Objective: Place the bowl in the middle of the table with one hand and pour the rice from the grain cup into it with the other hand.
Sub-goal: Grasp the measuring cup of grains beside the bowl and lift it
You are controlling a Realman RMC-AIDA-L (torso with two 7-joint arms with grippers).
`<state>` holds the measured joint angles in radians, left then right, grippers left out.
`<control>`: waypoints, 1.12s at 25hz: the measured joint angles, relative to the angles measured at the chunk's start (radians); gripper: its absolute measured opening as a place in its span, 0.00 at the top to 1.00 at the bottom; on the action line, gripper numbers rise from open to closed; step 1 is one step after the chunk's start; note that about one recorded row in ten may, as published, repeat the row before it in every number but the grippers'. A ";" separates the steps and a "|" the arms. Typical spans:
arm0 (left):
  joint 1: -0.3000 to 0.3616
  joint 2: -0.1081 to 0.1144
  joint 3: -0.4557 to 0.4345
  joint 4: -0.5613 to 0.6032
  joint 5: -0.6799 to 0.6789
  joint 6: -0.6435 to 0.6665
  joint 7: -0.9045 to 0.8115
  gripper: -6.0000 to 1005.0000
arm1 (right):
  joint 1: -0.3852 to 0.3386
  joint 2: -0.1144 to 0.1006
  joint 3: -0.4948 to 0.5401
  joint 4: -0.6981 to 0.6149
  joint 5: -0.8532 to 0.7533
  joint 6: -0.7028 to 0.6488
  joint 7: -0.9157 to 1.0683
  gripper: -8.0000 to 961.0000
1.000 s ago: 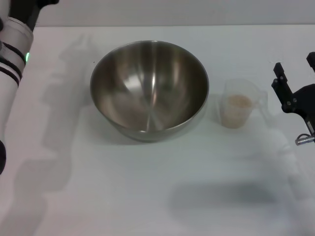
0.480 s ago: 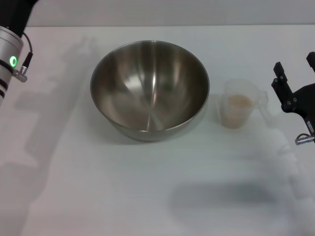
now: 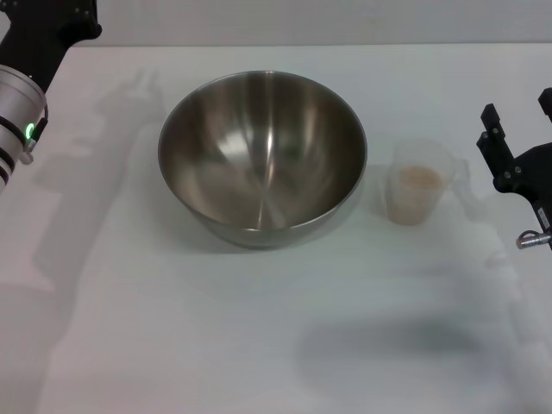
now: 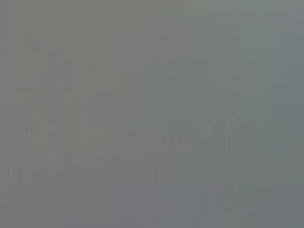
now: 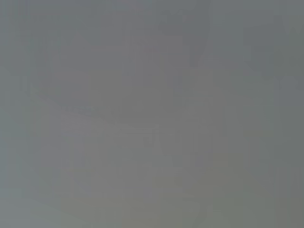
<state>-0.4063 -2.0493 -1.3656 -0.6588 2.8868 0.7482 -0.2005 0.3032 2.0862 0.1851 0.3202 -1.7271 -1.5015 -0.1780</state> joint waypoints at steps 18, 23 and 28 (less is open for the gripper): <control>-0.043 -0.007 -0.045 0.073 0.000 -0.030 0.018 0.73 | -0.058 0.004 0.015 0.047 0.000 0.063 0.074 0.30; -0.056 -0.009 -0.036 0.095 0.001 -0.043 0.018 0.73 | -0.077 0.003 0.014 0.066 0.000 0.085 0.073 0.30; -0.058 -0.011 -0.026 0.098 0.002 -0.043 0.062 0.72 | -0.093 0.003 0.013 0.076 -0.001 0.087 0.073 0.30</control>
<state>-0.4640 -2.0601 -1.3920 -0.5611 2.8887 0.7055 -0.1382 0.2099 2.0892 0.1983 0.3960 -1.7282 -1.4143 -0.1050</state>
